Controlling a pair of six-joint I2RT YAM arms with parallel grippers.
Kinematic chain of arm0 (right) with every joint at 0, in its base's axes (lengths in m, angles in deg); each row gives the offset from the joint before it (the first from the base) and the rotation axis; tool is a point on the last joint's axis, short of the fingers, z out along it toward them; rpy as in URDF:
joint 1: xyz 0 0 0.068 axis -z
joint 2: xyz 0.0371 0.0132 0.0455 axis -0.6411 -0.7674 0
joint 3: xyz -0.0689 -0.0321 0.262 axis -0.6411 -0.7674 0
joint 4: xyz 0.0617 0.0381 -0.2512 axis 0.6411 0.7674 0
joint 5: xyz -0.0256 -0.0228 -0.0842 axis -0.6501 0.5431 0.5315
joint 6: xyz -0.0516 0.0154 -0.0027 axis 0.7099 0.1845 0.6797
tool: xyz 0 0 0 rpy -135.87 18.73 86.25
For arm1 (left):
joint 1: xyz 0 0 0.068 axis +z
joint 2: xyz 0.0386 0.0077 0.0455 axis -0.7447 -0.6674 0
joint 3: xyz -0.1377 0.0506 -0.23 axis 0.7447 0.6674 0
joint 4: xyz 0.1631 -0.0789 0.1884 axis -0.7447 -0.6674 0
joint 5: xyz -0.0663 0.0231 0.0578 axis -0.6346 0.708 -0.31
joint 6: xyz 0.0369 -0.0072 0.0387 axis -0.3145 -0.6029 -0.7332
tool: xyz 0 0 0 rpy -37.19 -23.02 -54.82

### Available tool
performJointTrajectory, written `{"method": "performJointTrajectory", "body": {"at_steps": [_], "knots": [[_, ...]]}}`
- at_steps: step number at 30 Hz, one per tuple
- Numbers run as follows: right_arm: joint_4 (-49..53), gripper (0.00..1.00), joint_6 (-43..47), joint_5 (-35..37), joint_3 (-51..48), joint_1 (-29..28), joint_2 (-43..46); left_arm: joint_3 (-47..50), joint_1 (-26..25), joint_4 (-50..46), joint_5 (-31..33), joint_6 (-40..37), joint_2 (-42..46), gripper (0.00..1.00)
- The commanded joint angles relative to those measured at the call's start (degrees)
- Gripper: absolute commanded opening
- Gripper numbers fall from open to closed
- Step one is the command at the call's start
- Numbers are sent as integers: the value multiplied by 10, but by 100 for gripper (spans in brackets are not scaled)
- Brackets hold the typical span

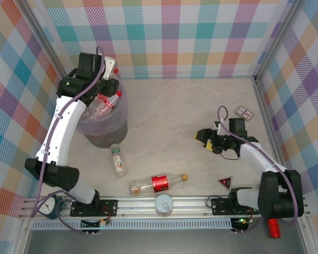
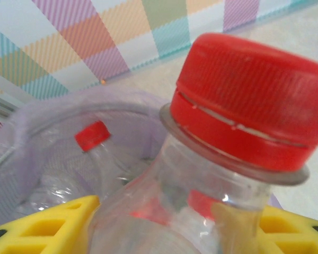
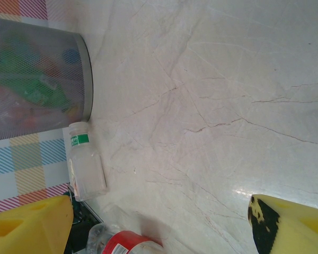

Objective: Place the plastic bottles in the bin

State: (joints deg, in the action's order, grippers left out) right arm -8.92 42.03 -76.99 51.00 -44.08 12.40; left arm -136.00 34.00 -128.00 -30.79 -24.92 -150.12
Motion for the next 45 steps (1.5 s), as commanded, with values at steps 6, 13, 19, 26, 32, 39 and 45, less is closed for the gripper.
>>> {"method": "performJointTrajectory", "body": {"at_steps": [6,13,19,26,32,39,45], "knots": [[7,86,19,-10,24,-6,-10,-71,38,34,11,6,-29,11],[10,86,22,-13,28,-7,-10,-70,76,11,-35,9,-68,11],[7,86,23,-15,31,-10,-17,-54,111,-15,-85,59,-77,11],[5,86,25,-15,32,-12,-25,38,133,21,-122,106,-60,13],[6,86,26,-11,34,-13,-25,99,133,56,-126,117,-42,14],[1,86,23,-11,44,-19,-33,159,133,119,-154,129,-14,29],[2,86,23,-10,55,-22,-37,182,133,182,-168,157,6,29]]}}
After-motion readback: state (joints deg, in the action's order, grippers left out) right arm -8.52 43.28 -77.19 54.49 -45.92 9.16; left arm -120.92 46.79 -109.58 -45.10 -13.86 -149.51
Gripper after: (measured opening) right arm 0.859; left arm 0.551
